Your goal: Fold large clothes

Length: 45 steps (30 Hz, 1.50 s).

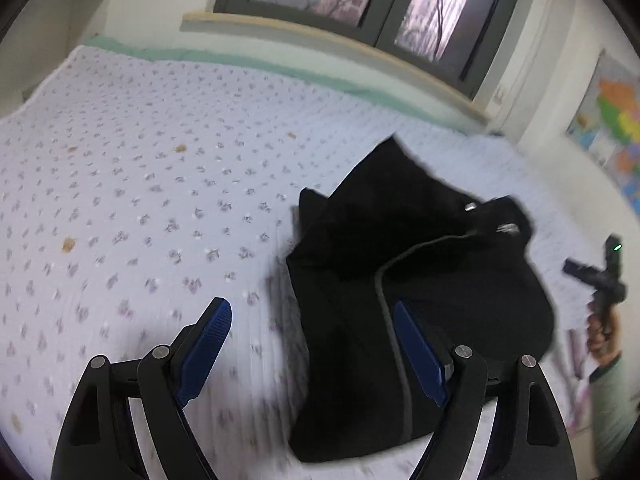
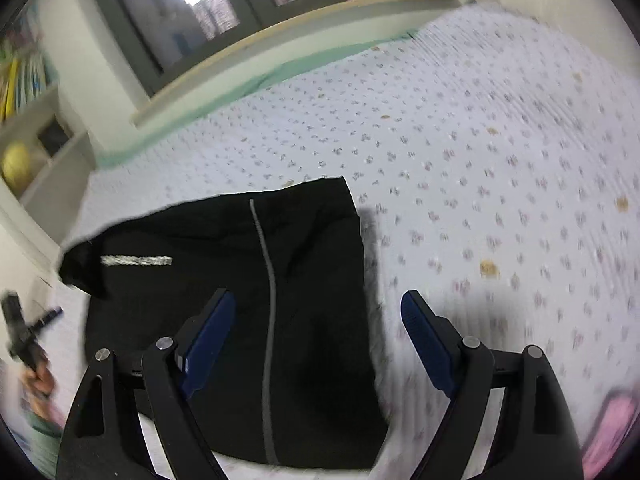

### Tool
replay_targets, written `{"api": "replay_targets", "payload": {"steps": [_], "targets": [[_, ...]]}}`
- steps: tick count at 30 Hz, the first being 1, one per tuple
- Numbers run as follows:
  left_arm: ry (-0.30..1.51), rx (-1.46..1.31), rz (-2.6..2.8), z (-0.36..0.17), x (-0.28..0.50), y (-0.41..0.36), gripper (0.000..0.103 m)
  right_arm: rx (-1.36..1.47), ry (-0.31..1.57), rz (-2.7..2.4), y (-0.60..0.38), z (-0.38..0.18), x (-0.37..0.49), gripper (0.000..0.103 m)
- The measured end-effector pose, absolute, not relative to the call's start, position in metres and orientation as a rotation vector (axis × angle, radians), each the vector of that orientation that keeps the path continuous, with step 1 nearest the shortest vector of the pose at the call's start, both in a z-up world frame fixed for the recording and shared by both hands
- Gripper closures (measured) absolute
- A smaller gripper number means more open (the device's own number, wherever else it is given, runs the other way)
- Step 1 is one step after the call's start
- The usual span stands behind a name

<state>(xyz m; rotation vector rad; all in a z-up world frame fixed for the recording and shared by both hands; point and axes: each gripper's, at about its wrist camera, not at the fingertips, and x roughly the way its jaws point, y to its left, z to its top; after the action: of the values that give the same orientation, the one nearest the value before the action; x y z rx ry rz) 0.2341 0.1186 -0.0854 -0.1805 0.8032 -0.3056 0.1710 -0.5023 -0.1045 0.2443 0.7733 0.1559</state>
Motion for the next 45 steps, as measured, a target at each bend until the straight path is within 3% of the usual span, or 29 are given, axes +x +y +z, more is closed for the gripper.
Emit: {"api": "replay_targets", "payload": {"steps": [8, 12, 13, 14, 15, 16, 23, 26, 29, 31, 32, 33, 35, 39, 40, 42, 43, 44, 45], "targets": [[0.881, -0.399, -0.598, -0.12, 0.308, 0.113, 0.019, 0.196, 0.761, 0.268, -0.505, -0.134, 0.24, 0.016], [0.909, -0.507, -0.67, -0.134, 0.332, 0.103, 0.019, 0.314, 0.851, 0.392, -0.509, -0.161, 0.284, 0.016], [0.908, -0.526, -0.667, -0.134, 0.334, 0.1, 0.022, 0.328, 0.871, 0.403, -0.507, -0.165, 0.289, 0.02], [0.893, -0.529, -0.643, -0.133, 0.336, 0.098, 0.046, 0.291, 0.866, 0.385, -0.502, -0.164, 0.29, 0.046], [0.89, -0.516, -0.622, -0.131, 0.335, 0.096, 0.085, 0.232, 0.841, 0.373, -0.496, -0.158, 0.285, 0.065], [0.882, -0.497, -0.595, -0.126, 0.331, 0.094, 0.092, 0.183, 0.807, 0.353, -0.491, -0.15, 0.276, 0.081], [0.715, -0.566, -0.435, -0.064, 0.312, 0.102, 0.092, 0.052, 0.637, 0.121, -0.478, -0.07, 0.255, 0.089], [0.743, -0.531, -0.295, -0.068, 0.332, 0.09, 0.092, -0.029, 0.645, -0.004, -0.451, -0.062, 0.276, 0.089], [0.853, -0.495, -0.171, -0.112, 0.357, 0.081, 0.09, -0.031, 0.778, -0.069, -0.437, -0.099, 0.315, 0.089], [0.972, -0.545, -0.148, -0.161, 0.37, 0.082, 0.08, -0.029, 0.896, -0.072, -0.429, -0.143, 0.338, 0.089], [1.006, -0.588, -0.153, -0.178, 0.372, 0.087, 0.063, -0.01, 0.982, -0.045, -0.424, -0.175, 0.35, 0.088], [1.017, -0.632, -0.157, -0.189, 0.372, 0.092, 0.053, -0.007, 1.006, -0.047, -0.422, -0.188, 0.352, 0.087], [1.004, -0.72, -0.209, -0.193, 0.371, 0.105, 0.053, -0.043, 0.981, -0.066, -0.416, -0.192, 0.349, 0.082], [0.902, -0.627, -0.214, -0.155, 0.349, 0.122, 0.052, -0.024, 0.892, -0.052, -0.426, -0.162, 0.327, 0.074], [0.876, -0.626, -0.217, -0.145, 0.343, 0.129, 0.052, -0.006, 0.855, -0.044, -0.431, -0.154, 0.32, 0.069], [0.816, -0.591, -0.208, -0.113, 0.323, 0.137, 0.047, 0.052, 0.771, 0.014, -0.436, -0.124, 0.291, 0.049], [0.796, -0.553, -0.202, -0.097, 0.313, 0.135, 0.045, 0.089, 0.719, 0.069, -0.434, -0.105, 0.272, 0.033], [0.772, -0.49, -0.2, -0.079, 0.303, 0.128, 0.042, 0.107, 0.688, 0.106, -0.43, -0.094, 0.26, 0.024], [0.76, -0.446, -0.209, -0.065, 0.302, 0.115, 0.04, 0.113, 0.664, 0.153, -0.42, -0.081, 0.246, 0.024]]}}
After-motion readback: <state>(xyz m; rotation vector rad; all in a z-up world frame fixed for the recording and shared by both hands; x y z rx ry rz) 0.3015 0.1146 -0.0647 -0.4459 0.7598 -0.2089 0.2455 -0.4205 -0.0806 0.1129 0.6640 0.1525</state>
